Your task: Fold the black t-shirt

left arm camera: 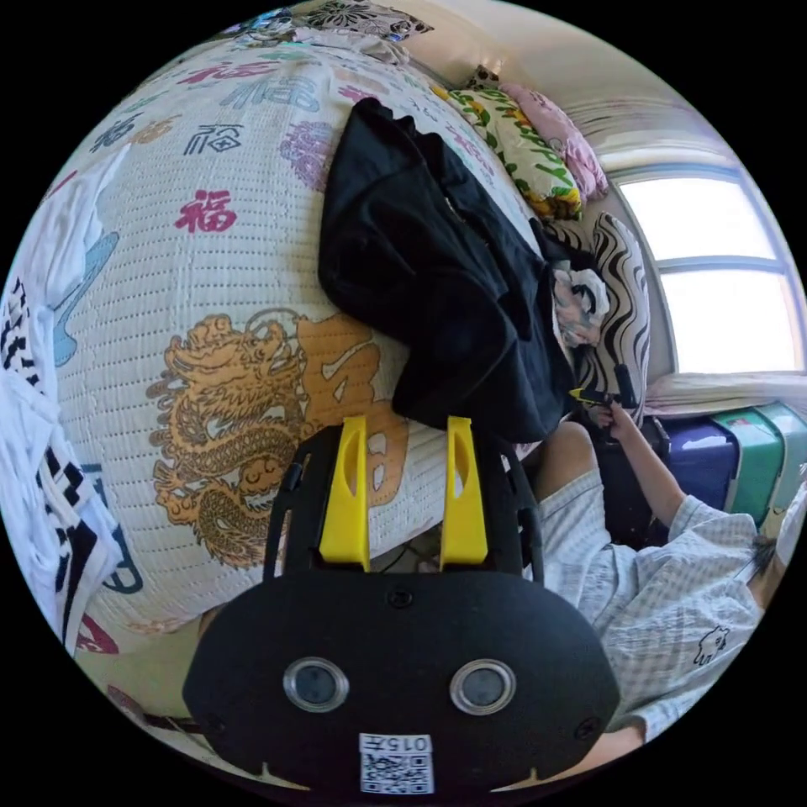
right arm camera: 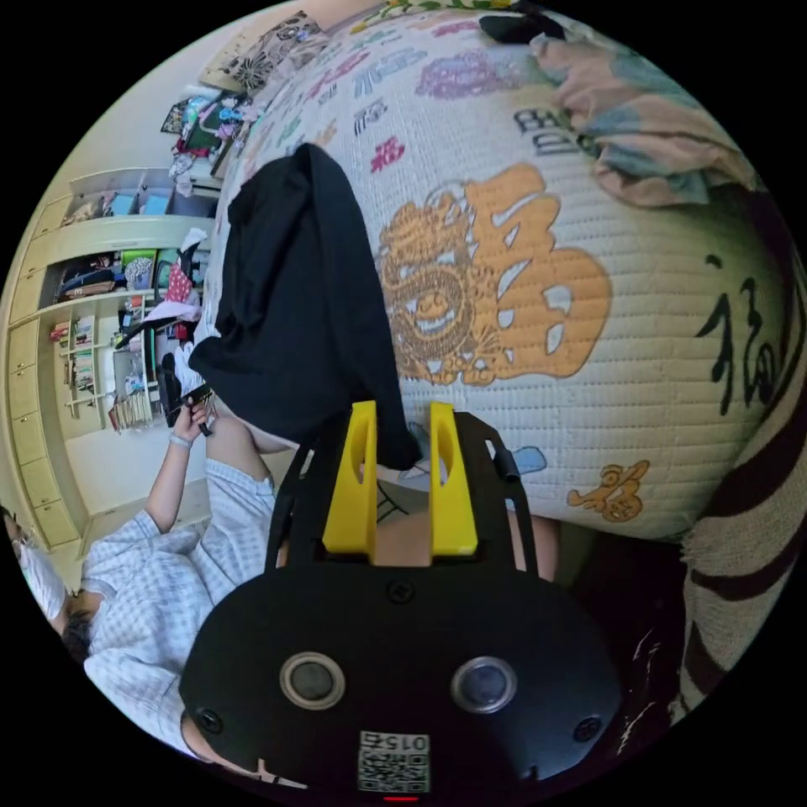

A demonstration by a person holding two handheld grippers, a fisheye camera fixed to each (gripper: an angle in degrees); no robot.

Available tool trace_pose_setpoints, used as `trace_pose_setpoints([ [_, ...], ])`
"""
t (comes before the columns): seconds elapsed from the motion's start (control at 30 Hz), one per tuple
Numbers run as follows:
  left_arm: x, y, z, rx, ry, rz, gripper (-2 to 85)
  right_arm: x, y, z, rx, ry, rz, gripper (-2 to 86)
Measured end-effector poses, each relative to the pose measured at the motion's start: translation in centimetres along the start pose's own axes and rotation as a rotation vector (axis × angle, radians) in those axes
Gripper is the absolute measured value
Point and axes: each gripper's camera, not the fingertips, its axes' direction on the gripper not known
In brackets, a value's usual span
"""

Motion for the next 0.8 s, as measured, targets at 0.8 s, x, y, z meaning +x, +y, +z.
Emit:
trace_pose_setpoints([
  [0.8, -0.1, 6.1, 1.4, -0.23, 0.0, -0.16, 0.4, -6.8, 2.8, 1.6, -0.147, 0.057, -0.095, 2.1],
])
